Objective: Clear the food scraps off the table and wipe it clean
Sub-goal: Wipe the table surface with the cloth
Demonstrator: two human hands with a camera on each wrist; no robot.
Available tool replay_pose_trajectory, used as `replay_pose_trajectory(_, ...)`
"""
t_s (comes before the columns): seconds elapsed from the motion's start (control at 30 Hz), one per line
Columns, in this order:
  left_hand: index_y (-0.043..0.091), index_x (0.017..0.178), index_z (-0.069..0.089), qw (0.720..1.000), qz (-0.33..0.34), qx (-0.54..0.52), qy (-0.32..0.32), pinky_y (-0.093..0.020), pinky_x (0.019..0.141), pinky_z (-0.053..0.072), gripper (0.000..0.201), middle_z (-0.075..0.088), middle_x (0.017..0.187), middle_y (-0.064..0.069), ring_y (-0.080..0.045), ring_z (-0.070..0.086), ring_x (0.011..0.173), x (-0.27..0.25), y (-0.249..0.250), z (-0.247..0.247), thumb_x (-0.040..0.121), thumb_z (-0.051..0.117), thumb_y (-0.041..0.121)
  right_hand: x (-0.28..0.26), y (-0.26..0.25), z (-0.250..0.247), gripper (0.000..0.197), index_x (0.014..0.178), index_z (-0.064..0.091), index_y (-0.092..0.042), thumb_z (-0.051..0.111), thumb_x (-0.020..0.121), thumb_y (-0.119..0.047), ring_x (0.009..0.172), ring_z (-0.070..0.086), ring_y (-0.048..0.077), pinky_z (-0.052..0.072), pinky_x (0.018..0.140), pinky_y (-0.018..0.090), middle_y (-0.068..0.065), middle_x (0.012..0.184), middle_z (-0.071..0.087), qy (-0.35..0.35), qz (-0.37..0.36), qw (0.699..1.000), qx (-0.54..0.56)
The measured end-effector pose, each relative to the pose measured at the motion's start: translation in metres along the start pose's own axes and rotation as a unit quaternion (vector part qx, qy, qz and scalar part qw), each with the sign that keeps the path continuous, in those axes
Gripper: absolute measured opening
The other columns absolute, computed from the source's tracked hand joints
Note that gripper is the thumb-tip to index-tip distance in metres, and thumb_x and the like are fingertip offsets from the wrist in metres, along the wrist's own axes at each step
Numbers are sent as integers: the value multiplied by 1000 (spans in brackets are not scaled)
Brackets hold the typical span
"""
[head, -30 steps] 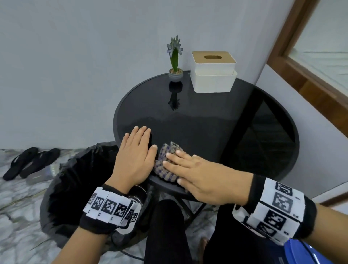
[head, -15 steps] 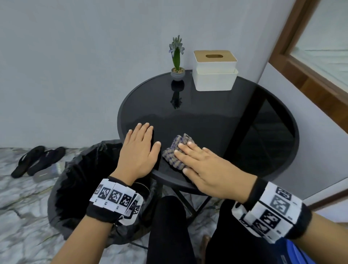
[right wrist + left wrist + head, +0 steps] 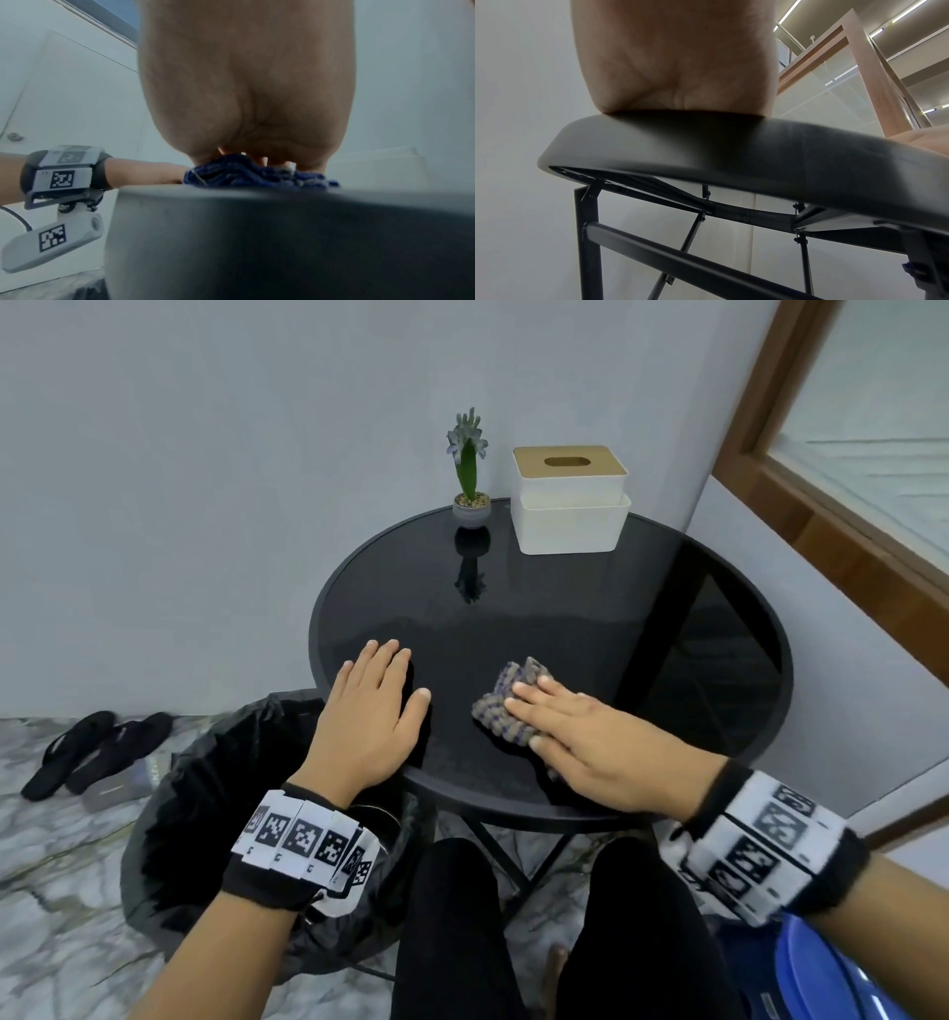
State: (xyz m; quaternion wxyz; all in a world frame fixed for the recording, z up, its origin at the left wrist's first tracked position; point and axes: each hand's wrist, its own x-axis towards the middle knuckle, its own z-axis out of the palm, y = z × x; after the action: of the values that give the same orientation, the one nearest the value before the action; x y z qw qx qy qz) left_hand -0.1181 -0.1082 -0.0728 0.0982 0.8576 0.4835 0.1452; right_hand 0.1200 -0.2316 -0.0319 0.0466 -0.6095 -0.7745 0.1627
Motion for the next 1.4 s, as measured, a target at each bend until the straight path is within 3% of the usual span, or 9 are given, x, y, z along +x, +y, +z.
replay_pose_trajectory(0.1, 13, 154, 27, 1000, -3, -9, -5, -43, 123, 6, 64, 18, 164, -3, -20, 5, 153, 2, 3, -3, 99, 26, 47, 7, -17, 8, 52, 153, 18, -25, 28, 103, -34, 149, 0, 12, 15, 120, 41, -7, 162, 11, -5, -34, 999, -13)
replay_pose_trajectory(0.2, 14, 154, 26, 999, -8, -33, -7, -43, 123, 6, 59, 18, 164, -1, -18, 4, 153, 1, 9, -6, 103, 32, 42, -8, -24, 11, 52, 153, 16, -30, 27, 103, -36, 148, -5, 5, 10, 122, 36, -12, 162, 7, -18, -45, 999, 0)
replay_pose_trajectory(0.3, 14, 153, 29, 998, 6, -58, 2, -43, 122, 7, 56, 22, 163, 1, -17, 8, 152, 0, 20, -6, 103, 35, 40, -25, -15, 4, 52, 153, 15, -31, 29, 103, -37, 146, -5, 0, 8, 121, 27, -16, 161, 6, -12, -31, 999, -15)
replay_pose_trajectory(0.4, 15, 152, 33, 998, 27, -60, 5, -45, 122, 8, 61, 27, 161, 1, -18, 12, 152, 2, 34, 1, 100, 29, 46, -25, 3, -5, 54, 154, 15, -26, 30, 102, -37, 147, -1, 4, 5, 118, 20, -12, 161, 7, -2, 3, 999, -41)
replay_pose_trajectory(0.53, 18, 152, 32, 998, 42, -37, -4, -46, 121, 9, 67, 26, 161, 4, -16, 11, 152, 4, 51, 12, 95, 21, 52, 0, 26, -17, 56, 154, 15, -17, 29, 103, -35, 149, 4, 15, 9, 121, 30, 1, 163, 10, -9, 66, 996, -62)
replay_pose_trajectory(0.73, 19, 152, 31, 998, 56, -12, 3, -44, 122, 9, 72, 26, 161, 5, -15, 11, 152, 2, 54, 17, 93, 15, 57, 50, 45, -37, 61, 153, 7, -8, 27, 103, -36, 149, 0, 26, 3, 121, 36, 11, 162, 1, -75, 109, 988, -74)
replay_pose_trajectory(0.97, 17, 152, 32, 998, 55, -22, 14, -40, 123, 7, 71, 26, 161, 4, -14, 11, 152, 2, 52, 17, 95, 17, 57, 91, 40, -42, 60, 152, 3, -5, 23, 104, -34, 149, -5, 29, 2, 120, 40, 14, 162, -2, -74, 136, 986, -56)
replay_pose_trajectory(1.17, 17, 153, 30, 998, 55, -22, 10, -39, 123, 5, 71, 23, 162, 3, -13, 9, 152, 1, 51, 17, 95, 16, 56, 58, 18, -39, 59, 154, 2, -8, 25, 104, -32, 149, -4, 26, -1, 118, 32, 11, 162, -5, -123, 85, 987, -61)
replay_pose_trajectory(1.4, 16, 153, 31, 998, 58, -15, 12, -38, 123, 5, 71, 25, 162, 2, -14, 10, 152, 0, 54, 19, 95, 17, 56, 49, 45, -51, 60, 153, 3, -6, 26, 104, -33, 149, -1, 28, 1, 118, 32, 15, 162, -2, -99, 161, 980, -65)
